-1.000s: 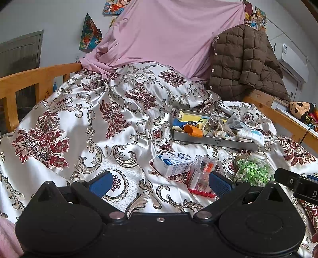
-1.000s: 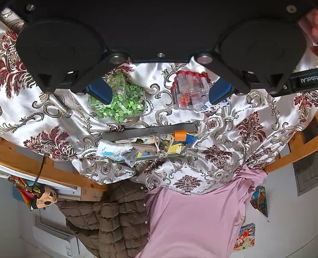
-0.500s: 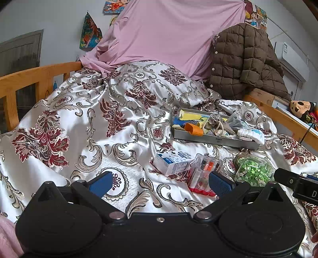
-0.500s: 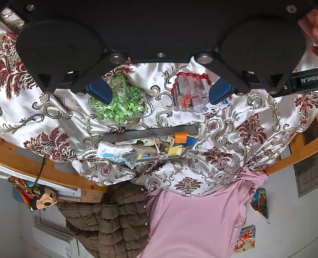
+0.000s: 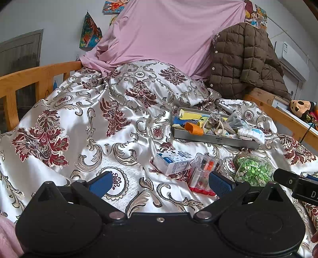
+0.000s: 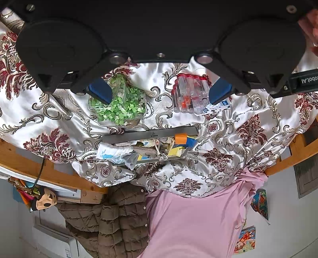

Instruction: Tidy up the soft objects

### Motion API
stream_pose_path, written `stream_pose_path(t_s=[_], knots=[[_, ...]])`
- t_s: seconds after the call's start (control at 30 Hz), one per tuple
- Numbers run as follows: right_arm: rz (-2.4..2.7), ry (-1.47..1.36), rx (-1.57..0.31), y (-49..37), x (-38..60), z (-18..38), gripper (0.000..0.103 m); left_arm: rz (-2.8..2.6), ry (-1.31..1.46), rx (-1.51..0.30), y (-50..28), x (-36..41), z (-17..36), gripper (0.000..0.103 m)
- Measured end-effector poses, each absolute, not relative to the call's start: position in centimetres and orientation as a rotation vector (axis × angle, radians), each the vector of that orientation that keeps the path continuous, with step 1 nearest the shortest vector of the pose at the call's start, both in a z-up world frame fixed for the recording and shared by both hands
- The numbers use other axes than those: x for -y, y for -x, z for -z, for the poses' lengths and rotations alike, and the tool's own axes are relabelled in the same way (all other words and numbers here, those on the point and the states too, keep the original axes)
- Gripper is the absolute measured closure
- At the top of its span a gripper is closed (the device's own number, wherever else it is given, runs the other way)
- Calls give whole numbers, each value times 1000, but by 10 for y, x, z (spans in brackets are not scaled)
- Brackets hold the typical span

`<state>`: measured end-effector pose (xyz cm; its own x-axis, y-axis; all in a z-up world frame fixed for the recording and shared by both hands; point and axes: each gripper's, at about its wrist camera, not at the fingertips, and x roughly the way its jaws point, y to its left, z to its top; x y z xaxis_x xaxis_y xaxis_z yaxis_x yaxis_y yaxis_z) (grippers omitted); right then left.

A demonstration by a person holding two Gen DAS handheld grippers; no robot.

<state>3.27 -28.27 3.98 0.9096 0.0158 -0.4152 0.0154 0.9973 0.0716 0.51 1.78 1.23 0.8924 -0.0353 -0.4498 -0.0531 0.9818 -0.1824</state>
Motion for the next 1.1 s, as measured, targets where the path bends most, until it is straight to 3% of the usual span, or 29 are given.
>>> stream_pose_path(t_s=[1.1], knots=[[-8, -68, -443, -33, 289, -36, 1, -32, 130, -472, 8, -15, -16, 1]])
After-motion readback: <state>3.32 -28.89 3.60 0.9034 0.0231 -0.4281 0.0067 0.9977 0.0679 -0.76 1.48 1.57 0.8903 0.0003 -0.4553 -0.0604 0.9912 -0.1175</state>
